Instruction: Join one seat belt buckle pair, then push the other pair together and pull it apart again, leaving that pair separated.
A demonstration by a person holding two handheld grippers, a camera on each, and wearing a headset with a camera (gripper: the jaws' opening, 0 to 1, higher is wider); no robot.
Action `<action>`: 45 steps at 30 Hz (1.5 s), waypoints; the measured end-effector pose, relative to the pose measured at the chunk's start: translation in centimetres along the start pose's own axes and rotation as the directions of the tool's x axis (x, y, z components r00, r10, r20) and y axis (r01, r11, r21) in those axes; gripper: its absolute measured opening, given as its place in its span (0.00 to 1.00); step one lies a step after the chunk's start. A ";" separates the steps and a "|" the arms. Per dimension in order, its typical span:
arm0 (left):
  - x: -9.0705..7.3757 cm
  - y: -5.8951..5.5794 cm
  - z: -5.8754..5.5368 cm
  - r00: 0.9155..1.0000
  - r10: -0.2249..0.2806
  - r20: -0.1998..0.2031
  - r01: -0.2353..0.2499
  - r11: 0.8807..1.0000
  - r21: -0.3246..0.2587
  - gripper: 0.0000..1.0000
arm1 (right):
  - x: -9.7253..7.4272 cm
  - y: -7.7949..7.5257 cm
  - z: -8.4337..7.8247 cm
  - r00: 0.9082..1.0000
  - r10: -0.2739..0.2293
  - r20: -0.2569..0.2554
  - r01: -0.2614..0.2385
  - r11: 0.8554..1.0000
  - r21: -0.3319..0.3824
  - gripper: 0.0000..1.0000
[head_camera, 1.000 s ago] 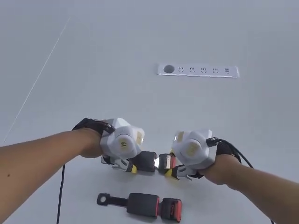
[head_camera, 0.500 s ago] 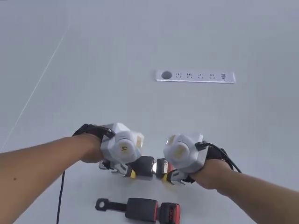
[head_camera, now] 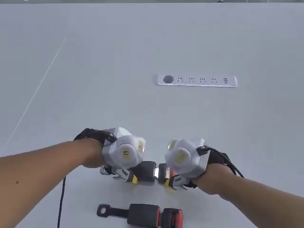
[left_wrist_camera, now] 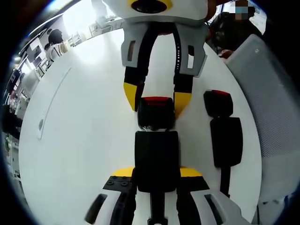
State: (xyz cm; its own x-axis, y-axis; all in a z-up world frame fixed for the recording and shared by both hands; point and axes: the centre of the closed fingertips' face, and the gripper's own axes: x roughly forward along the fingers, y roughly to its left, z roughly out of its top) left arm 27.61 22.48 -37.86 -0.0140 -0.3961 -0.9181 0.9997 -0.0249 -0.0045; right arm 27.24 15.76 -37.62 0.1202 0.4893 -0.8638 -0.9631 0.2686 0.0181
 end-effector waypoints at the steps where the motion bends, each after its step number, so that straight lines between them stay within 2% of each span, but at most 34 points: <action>1: 0.0 0.0 0.0 1.000 0.000 0.000 0.000 1.000 0.000 0.33 | -0.1 0.0 0.0 1.000 0.000 0.003 0.000 1.000 -0.002 0.35; 7: 0.0 0.0 -0.1 1.000 -0.001 -0.001 0.001 1.000 0.008 0.33 | -0.1 0.1 0.0 1.000 0.000 0.000 0.000 1.000 -0.016 0.35; 24: -0.2 -0.3 -0.1 1.000 -0.007 -0.005 0.007 1.000 0.017 0.33 | -0.9 0.2 -1.6 1.000 -0.003 -0.011 0.002 0.999 -0.032 0.35; 45: -0.2 -0.3 -0.1 1.000 -0.006 -0.006 0.006 1.000 0.009 0.33 | -3.8 0.1 -6.3 1.000 0.006 0.023 -0.005 0.999 -0.042 0.35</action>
State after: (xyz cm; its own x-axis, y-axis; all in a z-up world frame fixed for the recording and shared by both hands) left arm 27.32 22.68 -37.70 -0.0203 -0.3909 -0.9202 0.9993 -0.0359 -0.0067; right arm 25.16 8.70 -37.55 0.1202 0.5101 -0.8517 -0.9730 0.2309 0.0009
